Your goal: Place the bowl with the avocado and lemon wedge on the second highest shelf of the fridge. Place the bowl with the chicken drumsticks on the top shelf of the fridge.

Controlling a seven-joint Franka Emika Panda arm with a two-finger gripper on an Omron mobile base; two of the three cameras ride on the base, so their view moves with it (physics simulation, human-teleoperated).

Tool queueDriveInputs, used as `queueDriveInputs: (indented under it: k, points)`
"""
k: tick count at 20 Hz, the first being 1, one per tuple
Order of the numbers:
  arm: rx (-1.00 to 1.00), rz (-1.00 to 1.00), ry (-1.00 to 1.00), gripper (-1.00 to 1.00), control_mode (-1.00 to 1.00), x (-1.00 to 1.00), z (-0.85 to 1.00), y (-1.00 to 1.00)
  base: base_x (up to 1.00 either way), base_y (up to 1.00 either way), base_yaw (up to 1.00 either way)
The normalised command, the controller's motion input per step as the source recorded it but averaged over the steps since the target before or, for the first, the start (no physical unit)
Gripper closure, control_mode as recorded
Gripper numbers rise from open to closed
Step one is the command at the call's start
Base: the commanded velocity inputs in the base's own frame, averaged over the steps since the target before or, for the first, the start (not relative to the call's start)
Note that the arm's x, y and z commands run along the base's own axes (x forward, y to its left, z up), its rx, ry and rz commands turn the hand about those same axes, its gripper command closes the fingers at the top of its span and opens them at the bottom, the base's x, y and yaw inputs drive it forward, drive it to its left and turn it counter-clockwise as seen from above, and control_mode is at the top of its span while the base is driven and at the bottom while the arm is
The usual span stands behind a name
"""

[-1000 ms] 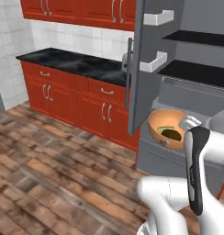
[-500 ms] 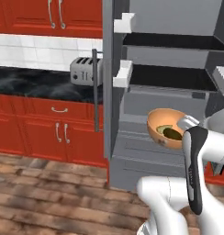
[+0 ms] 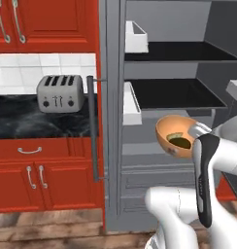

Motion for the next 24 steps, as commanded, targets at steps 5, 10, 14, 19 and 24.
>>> queueDriveInputs:
  k: [5, 10, 14, 19, 24]
  points:
    - [0.0, 0.0, 0.0, 1.0, 1.0, 0.0, 0.0, 0.0, 0.76, 0.0, -0.21]
    - [0.0, 0.0, 0.0, 1.0, 1.0, 0.0, 0.0, 0.0, 0.65, 0.0, -0.14]
    - [0.0, 0.0, 0.0, 1.0, 1.0, 0.0, 0.0, 0.0, 0.24, 0.02, -0.09]
    - [0.0, -0.07, 0.0, 1.0, -1.0, 0.0, 0.12, 0.2, 0.0, 0.0, 0.0]
    - [-0.01, -0.07, -0.02, 1.0, -1.0, 0.02, 0.28, 0.12, 0.0, 0.0, 0.0]
